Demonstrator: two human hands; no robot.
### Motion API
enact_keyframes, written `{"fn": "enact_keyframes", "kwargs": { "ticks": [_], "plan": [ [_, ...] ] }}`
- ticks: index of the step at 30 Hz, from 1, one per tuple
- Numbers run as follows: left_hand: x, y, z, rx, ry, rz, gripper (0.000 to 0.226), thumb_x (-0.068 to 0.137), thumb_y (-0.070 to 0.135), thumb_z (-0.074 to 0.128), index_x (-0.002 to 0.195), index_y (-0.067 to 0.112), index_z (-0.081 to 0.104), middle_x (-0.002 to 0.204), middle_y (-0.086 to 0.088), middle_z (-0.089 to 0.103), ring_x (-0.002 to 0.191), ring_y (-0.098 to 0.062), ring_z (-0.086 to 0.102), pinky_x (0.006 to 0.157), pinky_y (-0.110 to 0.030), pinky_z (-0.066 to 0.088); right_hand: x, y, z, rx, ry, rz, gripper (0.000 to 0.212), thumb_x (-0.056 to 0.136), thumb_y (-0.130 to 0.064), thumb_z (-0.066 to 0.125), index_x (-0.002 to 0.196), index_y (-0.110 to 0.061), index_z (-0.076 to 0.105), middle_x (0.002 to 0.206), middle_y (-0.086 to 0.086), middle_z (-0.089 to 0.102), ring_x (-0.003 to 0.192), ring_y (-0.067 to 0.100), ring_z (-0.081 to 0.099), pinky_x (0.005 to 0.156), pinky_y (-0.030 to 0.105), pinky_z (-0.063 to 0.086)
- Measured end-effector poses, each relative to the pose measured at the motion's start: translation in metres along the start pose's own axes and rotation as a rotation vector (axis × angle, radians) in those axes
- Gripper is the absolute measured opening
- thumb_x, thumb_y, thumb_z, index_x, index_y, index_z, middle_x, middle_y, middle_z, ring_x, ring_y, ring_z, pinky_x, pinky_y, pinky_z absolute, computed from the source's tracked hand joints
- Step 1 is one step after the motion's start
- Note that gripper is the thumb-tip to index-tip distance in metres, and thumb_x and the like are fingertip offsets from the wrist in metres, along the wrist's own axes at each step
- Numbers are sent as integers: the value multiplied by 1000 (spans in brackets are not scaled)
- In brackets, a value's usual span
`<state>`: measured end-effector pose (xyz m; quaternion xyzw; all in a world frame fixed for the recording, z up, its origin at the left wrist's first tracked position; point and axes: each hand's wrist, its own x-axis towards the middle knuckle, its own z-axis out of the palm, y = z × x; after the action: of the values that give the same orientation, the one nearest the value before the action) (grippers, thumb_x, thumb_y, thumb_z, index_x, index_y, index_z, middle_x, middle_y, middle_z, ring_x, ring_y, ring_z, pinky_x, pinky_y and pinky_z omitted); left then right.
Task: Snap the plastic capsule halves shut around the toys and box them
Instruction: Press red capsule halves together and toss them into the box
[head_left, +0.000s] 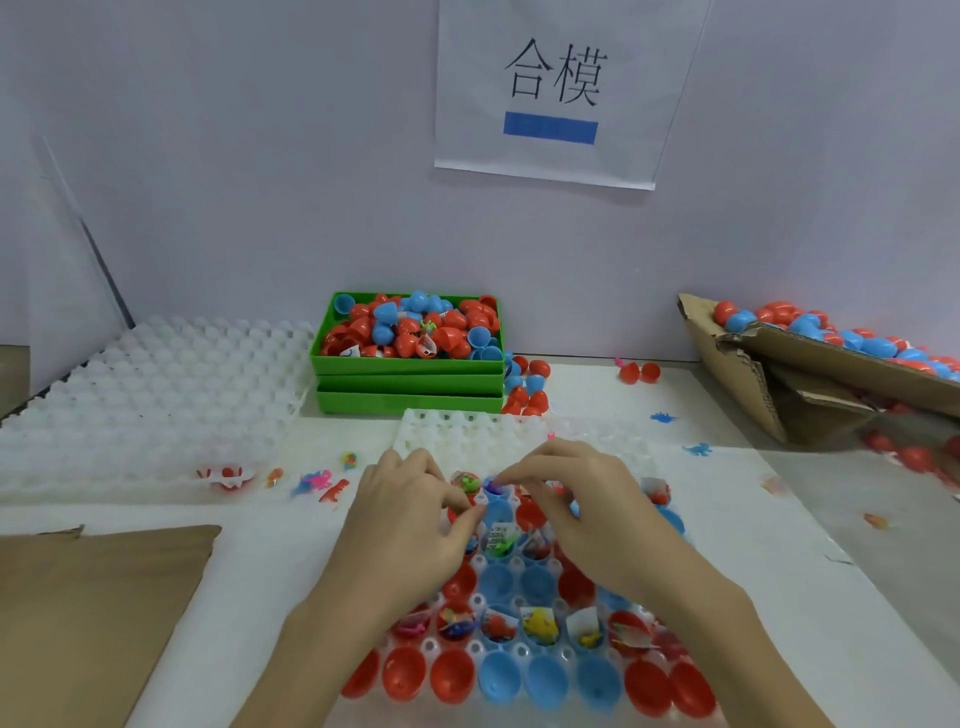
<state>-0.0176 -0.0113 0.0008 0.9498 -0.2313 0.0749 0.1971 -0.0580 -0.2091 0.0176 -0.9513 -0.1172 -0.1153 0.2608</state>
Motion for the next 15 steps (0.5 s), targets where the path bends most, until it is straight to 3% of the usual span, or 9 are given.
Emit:
{"fn": "enact_keyframes", "kwargs": {
  "ticks": [4,7,10,13,15],
  "plan": [
    [0,3,5,-51,48,-23,23,98,53,62,94,36,76,91,18,46,95,-9,40,84,-25,31,-6,4,-1,31,12,28,32,106,-15,54,121,-36,74,110,-19,64,96,-4,56,82,7,43],
    [0,3,3,-162,85,-29,15,93,46,73,83,36,70,91,19,49,92,-7,47,84,-24,38,-7,5,-1,48,22,48,32,105,-13,55,120,-34,75,111,-16,66,94,-4,57,81,7,44],
    [0,4,-1,-293,193,-14,14,92,34,78,81,30,70,93,18,54,84,-4,56,74,-11,41,-8,4,-1,81,107,93,31,105,-13,55,124,-29,73,115,-13,66,95,-2,59,81,6,45],
    [-2,9,-10,-448,302,90,10,90,23,81,85,25,73,99,16,60,91,-1,64,77,-10,50,-8,2,-2,296,217,172,35,104,-15,59,135,-30,65,119,-14,68,105,0,64,88,14,53],
    [-3,13,-15,-530,309,158,7,89,19,82,88,23,76,102,13,63,95,-6,67,81,-13,54,-8,0,-6,549,162,217,41,101,-21,65,140,-31,60,123,-14,70,109,2,68,92,21,58]
  ]
}}
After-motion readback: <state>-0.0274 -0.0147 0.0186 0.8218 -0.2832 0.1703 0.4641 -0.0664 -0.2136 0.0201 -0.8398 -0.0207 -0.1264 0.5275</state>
